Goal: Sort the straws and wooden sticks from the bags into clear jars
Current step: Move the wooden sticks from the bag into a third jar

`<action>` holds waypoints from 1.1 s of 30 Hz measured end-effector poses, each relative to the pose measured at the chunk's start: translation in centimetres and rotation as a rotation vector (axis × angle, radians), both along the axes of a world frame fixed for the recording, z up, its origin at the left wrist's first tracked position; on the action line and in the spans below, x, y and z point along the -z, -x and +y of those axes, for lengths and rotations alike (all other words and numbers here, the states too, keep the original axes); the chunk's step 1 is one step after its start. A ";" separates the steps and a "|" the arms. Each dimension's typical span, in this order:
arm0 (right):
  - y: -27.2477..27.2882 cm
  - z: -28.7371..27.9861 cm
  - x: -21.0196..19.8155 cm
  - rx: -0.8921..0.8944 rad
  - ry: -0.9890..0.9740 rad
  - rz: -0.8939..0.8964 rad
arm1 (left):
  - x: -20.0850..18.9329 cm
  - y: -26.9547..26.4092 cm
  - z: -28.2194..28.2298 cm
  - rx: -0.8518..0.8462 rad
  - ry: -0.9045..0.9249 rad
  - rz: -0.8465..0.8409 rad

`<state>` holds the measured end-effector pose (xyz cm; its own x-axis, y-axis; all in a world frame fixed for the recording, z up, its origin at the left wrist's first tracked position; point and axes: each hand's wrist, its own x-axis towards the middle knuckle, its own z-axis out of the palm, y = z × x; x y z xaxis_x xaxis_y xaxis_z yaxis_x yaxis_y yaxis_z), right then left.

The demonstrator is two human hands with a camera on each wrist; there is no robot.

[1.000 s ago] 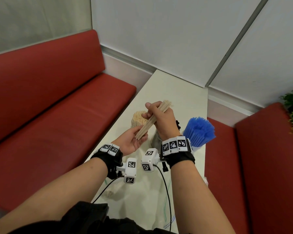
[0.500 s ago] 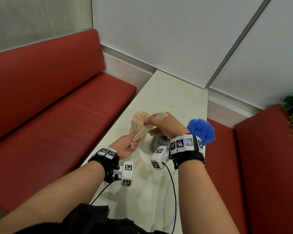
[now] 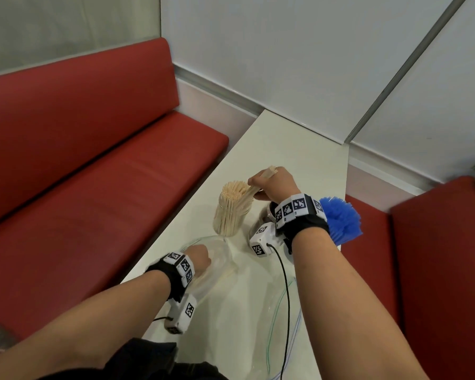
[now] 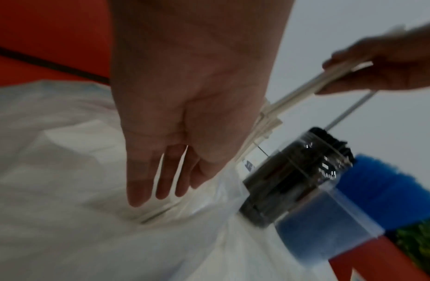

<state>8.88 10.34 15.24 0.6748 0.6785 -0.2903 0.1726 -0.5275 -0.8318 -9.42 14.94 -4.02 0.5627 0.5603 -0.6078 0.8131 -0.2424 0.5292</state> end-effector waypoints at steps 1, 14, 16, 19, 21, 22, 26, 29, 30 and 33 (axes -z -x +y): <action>-0.1 0.5 0.2 0.006 0.003 -0.018 | 0.7 0.2 -0.1 0.074 -0.066 0.038; 0.4 2.8 6.3 -0.036 0.234 -0.234 | 5.0 0.8 -1.3 0.339 -0.319 0.153; 0.6 3.0 7.2 -0.045 0.253 -0.244 | 5.2 0.7 -1.7 0.353 -0.323 0.192; 0.9 3.0 7.8 -0.057 0.251 -0.214 | 5.2 0.6 -2.5 0.358 -0.342 0.225; 0.9 3.0 8.1 -0.062 0.241 -0.209 | 5.1 0.5 -2.9 0.339 -0.373 0.242; 0.9 2.9 8.2 -0.060 0.224 -0.217 | 5.2 0.5 -3.1 0.337 -0.366 0.242; 1.2 2.8 8.0 -0.046 0.068 -0.256 | 5.4 0.7 -3.2 0.381 -0.302 0.188; 1.3 2.8 7.9 -0.059 0.037 -0.309 | 5.2 0.7 -2.8 0.403 -0.309 0.187; 1.4 2.7 8.0 -0.066 0.057 -0.319 | 5.0 0.7 -2.7 0.409 -0.308 0.190; 1.9 2.3 8.7 -0.042 0.089 -0.411 | 4.6 0.5 -1.9 0.440 -0.334 0.189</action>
<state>7.02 12.61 6.54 0.7186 0.6926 -0.0619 0.5034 -0.5796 -0.6408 -9.91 13.05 -8.64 0.6850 0.4771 -0.5506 0.6709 -0.7076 0.2216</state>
